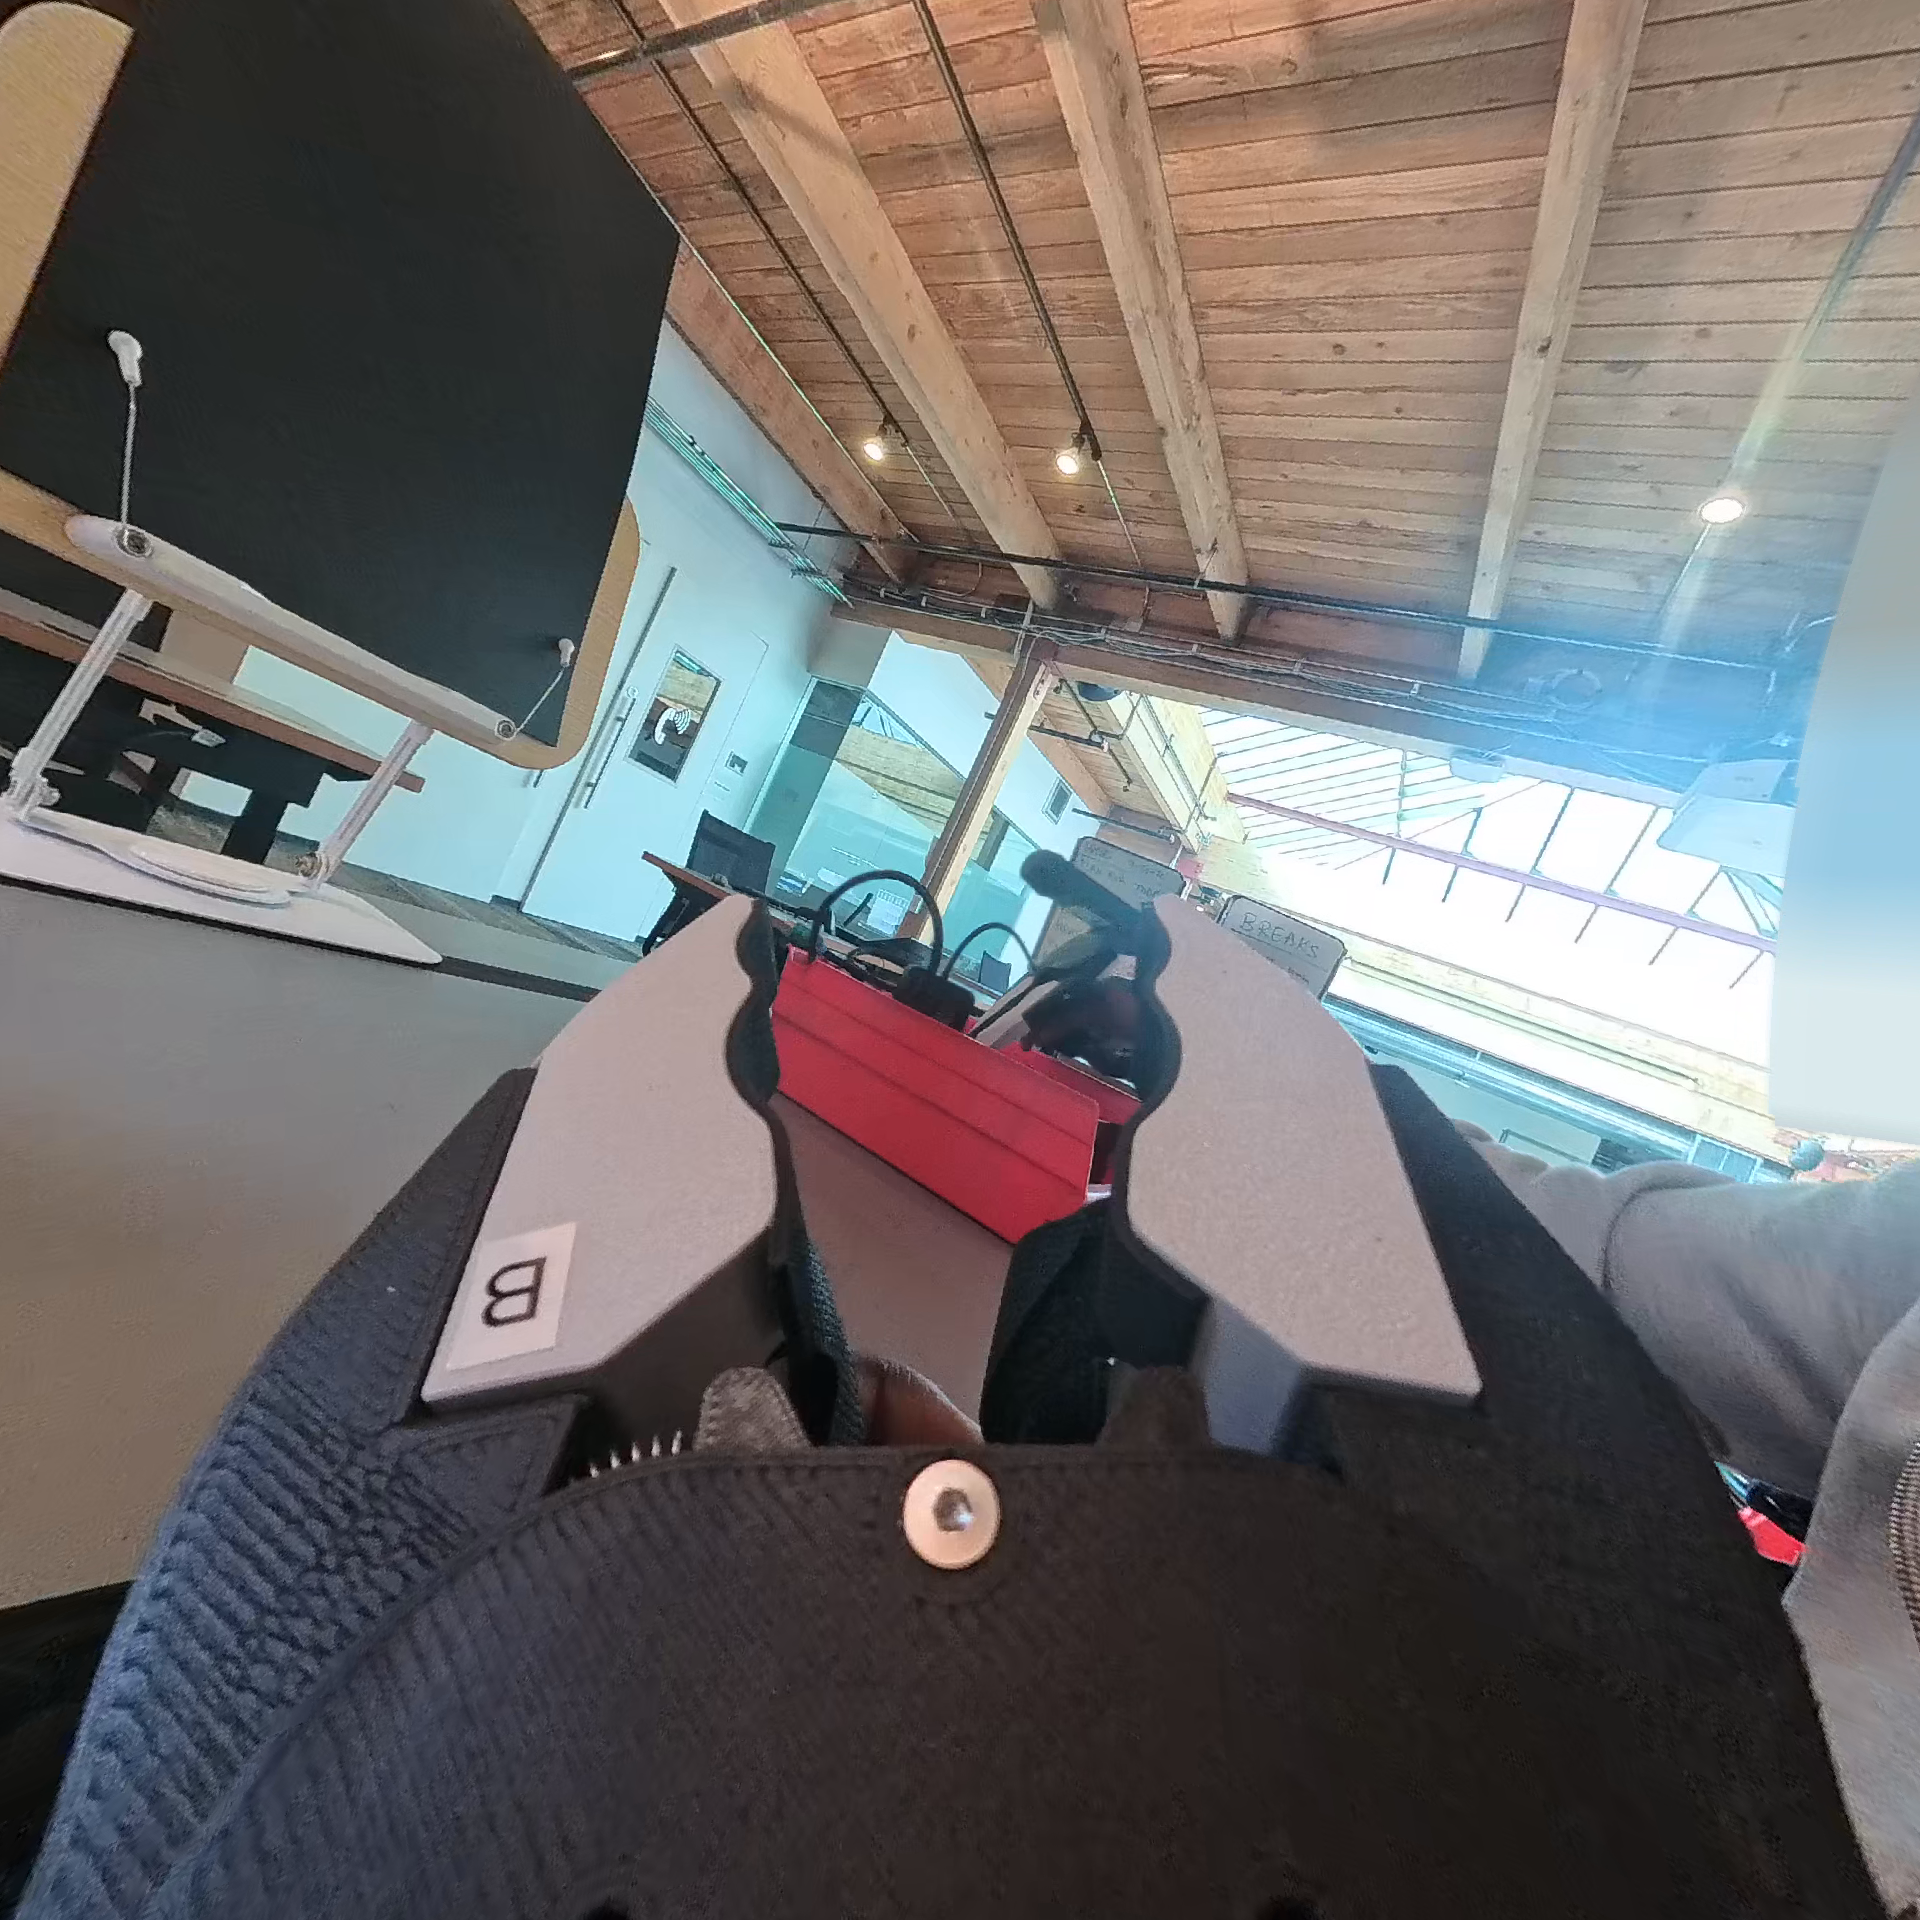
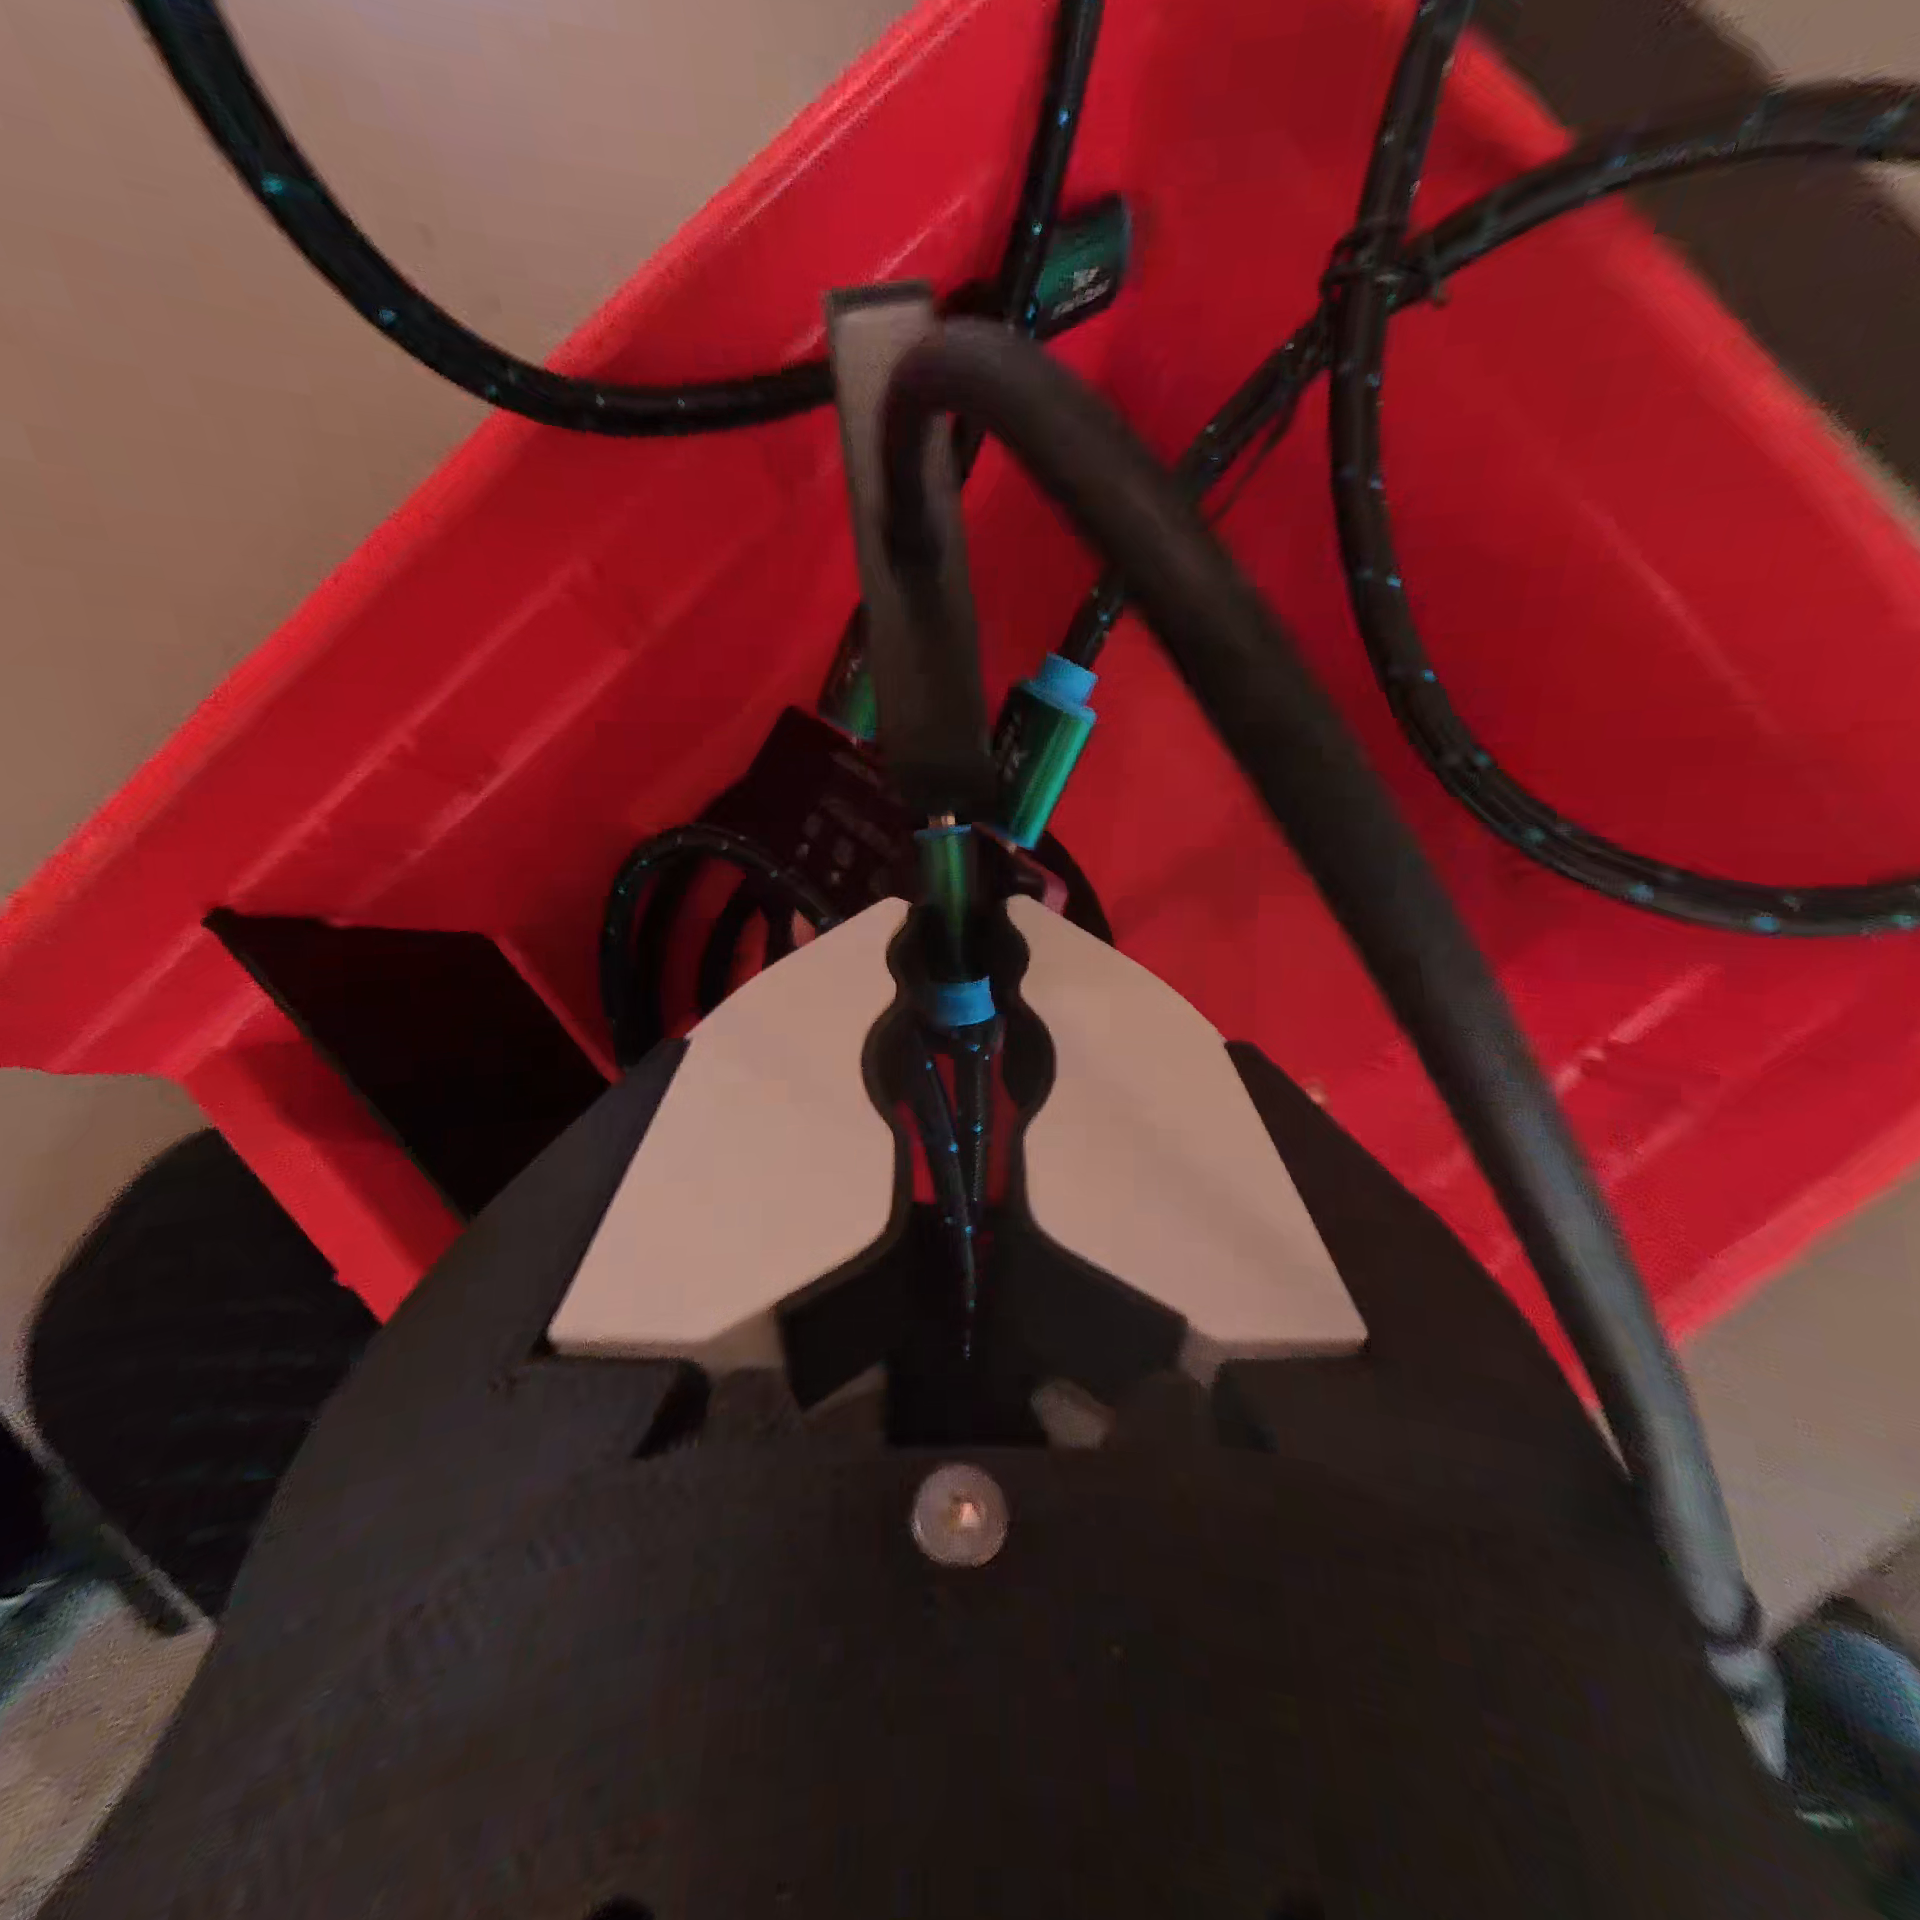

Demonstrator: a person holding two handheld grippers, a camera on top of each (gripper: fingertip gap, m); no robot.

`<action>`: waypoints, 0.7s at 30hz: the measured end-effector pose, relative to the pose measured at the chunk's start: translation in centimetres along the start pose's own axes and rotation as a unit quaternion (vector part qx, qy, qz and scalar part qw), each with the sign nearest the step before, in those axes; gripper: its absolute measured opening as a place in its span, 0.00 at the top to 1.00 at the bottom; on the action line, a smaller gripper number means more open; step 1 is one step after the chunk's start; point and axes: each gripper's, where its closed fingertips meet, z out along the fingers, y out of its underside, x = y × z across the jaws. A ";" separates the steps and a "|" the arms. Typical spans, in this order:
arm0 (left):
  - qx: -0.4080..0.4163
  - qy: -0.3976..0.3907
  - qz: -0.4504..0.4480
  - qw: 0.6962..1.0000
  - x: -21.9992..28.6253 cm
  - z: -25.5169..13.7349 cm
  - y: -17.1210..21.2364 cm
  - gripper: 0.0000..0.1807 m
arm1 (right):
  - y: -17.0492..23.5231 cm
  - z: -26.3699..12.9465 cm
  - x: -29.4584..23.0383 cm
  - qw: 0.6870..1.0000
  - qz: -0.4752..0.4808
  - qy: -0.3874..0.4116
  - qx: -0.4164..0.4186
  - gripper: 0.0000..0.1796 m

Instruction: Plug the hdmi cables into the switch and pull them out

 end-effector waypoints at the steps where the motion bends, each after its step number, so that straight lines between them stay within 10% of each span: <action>1: 0.000 0.000 -0.001 1.000 0.0 0.0 0.0 0.64 | -0.1 0.4 -0.2 1.000 0.017 -0.018 -0.005 0.93; 4: 0.000 0.001 -0.003 1.000 0.0 0.0 0.0 0.64 | -0.3 1.8 -0.1 0.999 0.017 -0.013 -0.025 0.92; 15: 0.004 0.002 -0.001 1.000 0.0 -0.1 -0.1 0.64 | -1.2 -7.6 2.8 0.961 0.088 0.246 0.091 0.32; 21: 0.016 0.004 0.000 1.000 0.1 -0.2 -0.4 0.64 | 9.1 -9.8 4.7 0.946 0.238 0.218 -0.002 0.42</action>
